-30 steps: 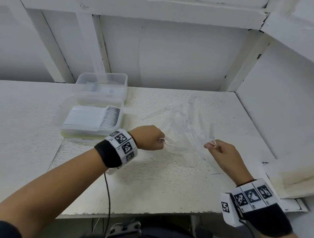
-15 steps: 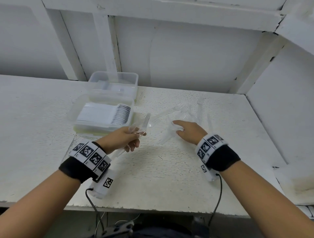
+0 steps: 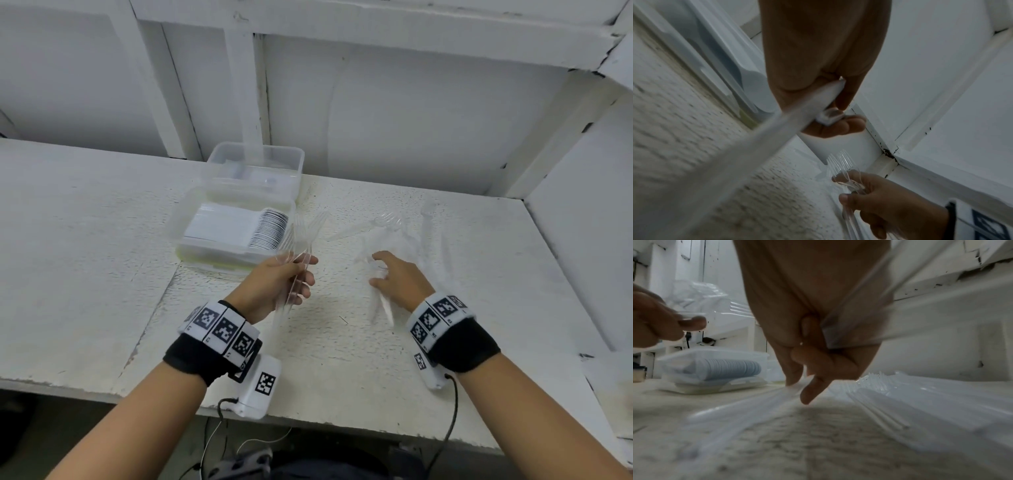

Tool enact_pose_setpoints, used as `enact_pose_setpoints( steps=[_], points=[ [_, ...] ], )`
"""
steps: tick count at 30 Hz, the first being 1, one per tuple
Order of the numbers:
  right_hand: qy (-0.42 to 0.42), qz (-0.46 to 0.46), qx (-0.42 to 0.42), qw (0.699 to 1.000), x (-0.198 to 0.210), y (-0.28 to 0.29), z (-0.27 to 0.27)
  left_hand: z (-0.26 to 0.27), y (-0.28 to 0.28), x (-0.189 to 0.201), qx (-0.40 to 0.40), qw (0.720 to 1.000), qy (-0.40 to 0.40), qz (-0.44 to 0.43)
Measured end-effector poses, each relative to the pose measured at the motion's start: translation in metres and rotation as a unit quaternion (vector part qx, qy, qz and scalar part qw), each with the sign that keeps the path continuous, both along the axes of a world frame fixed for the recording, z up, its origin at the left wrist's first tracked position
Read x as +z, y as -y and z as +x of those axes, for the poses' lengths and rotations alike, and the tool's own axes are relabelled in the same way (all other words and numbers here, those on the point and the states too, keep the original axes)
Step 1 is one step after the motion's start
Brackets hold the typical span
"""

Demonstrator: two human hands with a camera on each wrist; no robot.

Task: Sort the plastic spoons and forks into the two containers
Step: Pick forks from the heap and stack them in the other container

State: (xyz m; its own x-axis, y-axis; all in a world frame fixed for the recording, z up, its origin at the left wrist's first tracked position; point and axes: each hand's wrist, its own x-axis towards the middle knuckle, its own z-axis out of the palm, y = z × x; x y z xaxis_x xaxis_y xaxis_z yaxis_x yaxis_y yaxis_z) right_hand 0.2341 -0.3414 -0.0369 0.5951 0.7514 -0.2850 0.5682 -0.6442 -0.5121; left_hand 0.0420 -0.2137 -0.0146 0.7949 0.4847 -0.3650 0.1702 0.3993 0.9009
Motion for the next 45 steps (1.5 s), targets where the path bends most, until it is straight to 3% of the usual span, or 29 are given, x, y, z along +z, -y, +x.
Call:
enact_pose_setpoints(
  steps=[7, 9, 12, 14, 23, 27, 35, 40, 45],
  points=[
    [-0.041, 0.075, -0.072, 0.994, 0.013, 0.012, -0.011, 0.009, 0.008, 0.005, -0.008, 1.0, -0.004, 0.007],
    [-0.052, 0.147, -0.093, 0.983, 0.024, 0.015, -0.013, 0.01, 0.01, 0.007, -0.008, 1.0, -0.006, 0.015],
    [-0.14, 0.314, -0.181, 0.921, 0.045, 0.022, -0.025, 0.012, 0.015, 0.009, 0.001, 0.999, -0.007, 0.035],
    [-0.192, 0.362, -0.206, 0.889, 0.055, 0.023, -0.036, 0.013, 0.019, 0.01, 0.005, 0.998, -0.013, 0.063],
    [-0.182, 0.361, -0.145, 0.903, 0.048, 0.002, -0.084, 0.013, 0.037, 0.007, -0.035, 0.959, -0.06, 0.274],
    [-0.159, 0.346, -0.164, 0.91, 0.042, 0.001, -0.085, 0.007, 0.04, 0.007, -0.079, 0.956, -0.064, 0.274],
    [-0.168, 0.341, -0.134, 0.915, 0.039, 0.002, -0.086, 0.001, 0.044, 0.009, -0.062, 0.938, -0.074, 0.333],
    [-0.154, 0.339, -0.133, 0.918, 0.036, 0.006, -0.088, 0.001, 0.043, 0.002, -0.029, 0.956, -0.047, 0.289],
    [-0.157, 0.367, -0.146, 0.905, 0.04, 0.01, -0.088, 0.006, 0.039, 0.005, 0.021, 0.992, -0.014, 0.123]
  ],
)
